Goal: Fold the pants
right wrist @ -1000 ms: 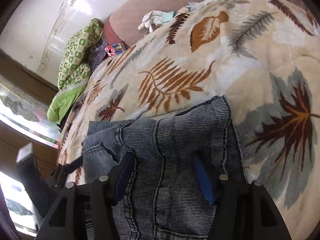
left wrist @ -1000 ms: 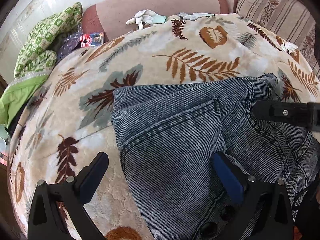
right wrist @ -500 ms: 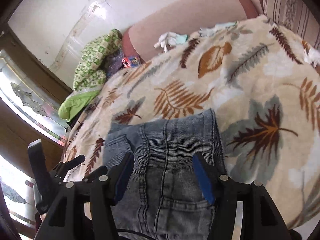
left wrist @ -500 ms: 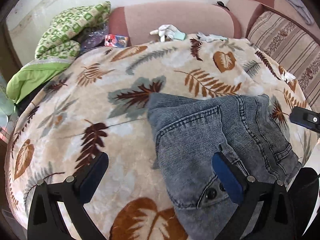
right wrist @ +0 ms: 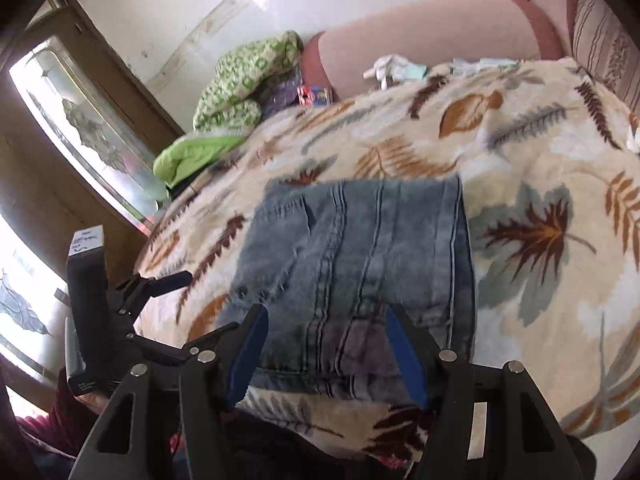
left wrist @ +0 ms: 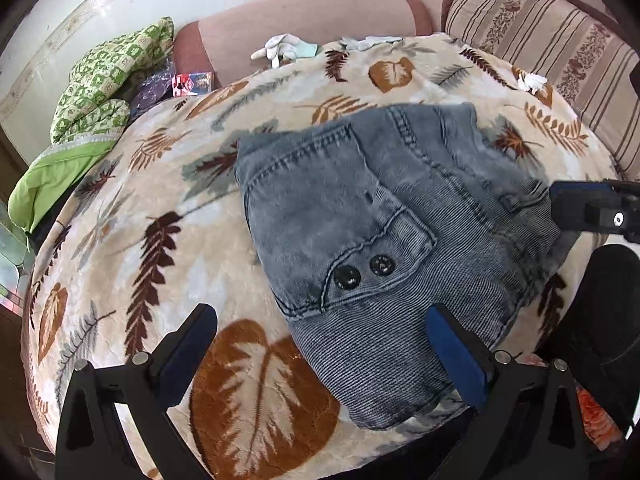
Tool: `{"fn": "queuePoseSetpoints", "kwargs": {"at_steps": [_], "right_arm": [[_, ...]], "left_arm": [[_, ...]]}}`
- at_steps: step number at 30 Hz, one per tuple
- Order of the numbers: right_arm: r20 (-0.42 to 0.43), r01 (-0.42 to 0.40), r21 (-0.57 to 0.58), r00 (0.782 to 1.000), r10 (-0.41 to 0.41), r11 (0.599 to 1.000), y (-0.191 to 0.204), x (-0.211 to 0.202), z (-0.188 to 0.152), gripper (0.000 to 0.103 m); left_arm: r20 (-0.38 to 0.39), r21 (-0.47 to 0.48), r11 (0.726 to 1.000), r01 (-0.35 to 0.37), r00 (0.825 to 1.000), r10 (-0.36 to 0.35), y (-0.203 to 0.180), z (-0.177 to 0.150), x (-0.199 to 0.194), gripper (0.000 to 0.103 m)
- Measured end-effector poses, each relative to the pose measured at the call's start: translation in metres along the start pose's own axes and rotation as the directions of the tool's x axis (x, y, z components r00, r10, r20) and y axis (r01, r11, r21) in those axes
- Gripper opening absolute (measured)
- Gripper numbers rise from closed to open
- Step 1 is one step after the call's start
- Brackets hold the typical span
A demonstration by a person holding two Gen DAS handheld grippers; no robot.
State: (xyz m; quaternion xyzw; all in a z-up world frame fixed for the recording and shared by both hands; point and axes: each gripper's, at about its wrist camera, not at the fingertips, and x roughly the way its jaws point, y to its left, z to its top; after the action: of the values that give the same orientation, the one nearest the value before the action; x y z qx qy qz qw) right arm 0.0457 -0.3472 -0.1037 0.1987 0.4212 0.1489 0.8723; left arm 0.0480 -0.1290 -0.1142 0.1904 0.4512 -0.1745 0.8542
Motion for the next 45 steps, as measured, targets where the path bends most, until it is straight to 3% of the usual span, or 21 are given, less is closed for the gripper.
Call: {"fn": "queuePoseSetpoints", "kwargs": {"at_steps": [3, 7, 11, 16, 19, 22, 25, 28, 31, 35, 45], "right_arm": [[-0.081, 0.054, 0.059, 0.996, -0.049, 0.997, -0.023, 0.023, -0.014, 0.065], [-0.023, -0.061, 0.162, 0.998, 0.065, 0.985, -0.047, 0.027, -0.026, 0.065], [0.002, -0.058, 0.092, 0.998, 0.058, 0.994, -0.043, 0.028, -0.031, 0.065], [0.085, -0.073, 0.045, 0.994, 0.069, 0.996, -0.044, 0.028, -0.046, 0.066], [0.088, -0.072, 0.033, 0.994, 0.069, 0.997, -0.043, 0.027, -0.045, 0.066], [0.095, -0.136, 0.084, 0.987, 0.128, 0.987, -0.053, 0.026, -0.044, 0.066], [0.112, -0.239, 0.181, 0.969, 0.222, 0.954, -0.072, 0.026, -0.043, 0.066], [0.135, -0.328, 0.270, 0.944, 0.302, 0.905, -0.088, 0.028, -0.044, 0.066], [0.144, -0.370, 0.303, 0.929, 0.342, 0.878, -0.096, 0.028, -0.044, 0.066], [0.140, -0.371, 0.299, 0.928, 0.344, 0.879, -0.094, 0.029, -0.043, 0.066], [0.133, -0.344, 0.276, 0.938, 0.319, 0.897, -0.090, 0.028, -0.042, 0.066]], "left_arm": [[-0.027, -0.070, 0.995, 0.074, 0.997, -0.076, 0.009, -0.005, 0.011, 0.103], [-0.064, -0.128, 0.985, 0.114, 0.990, -0.123, 0.016, -0.010, 0.022, 0.103], [-0.028, -0.014, 1.000, 0.003, 1.000, -0.003, -0.003, -0.008, 0.014, 0.103], [-0.011, 0.136, 0.980, -0.142, 0.989, 0.145, -0.031, -0.004, 0.008, 0.103], [-0.052, 0.148, 0.979, -0.142, 0.987, 0.151, -0.031, 0.003, 0.011, 0.103], [-0.089, 0.129, 0.984, -0.126, 0.986, 0.138, -0.027, 0.005, 0.015, 0.103], [-0.105, 0.156, 0.976, -0.149, 0.980, 0.167, -0.031, 0.005, 0.015, 0.103], [-0.120, 0.242, 0.954, -0.177, 0.970, 0.210, -0.043, 0.013, 0.017, 0.103], [-0.142, 0.248, 0.954, -0.166, 0.968, 0.205, -0.041, 0.015, 0.018, 0.103], [-0.164, 0.196, 0.970, -0.145, 0.970, 0.178, -0.033, 0.015, 0.020, 0.103], [-0.152, 0.140, 0.979, -0.150, 0.974, 0.171, -0.030, 0.011, 0.019, 0.103]]}}
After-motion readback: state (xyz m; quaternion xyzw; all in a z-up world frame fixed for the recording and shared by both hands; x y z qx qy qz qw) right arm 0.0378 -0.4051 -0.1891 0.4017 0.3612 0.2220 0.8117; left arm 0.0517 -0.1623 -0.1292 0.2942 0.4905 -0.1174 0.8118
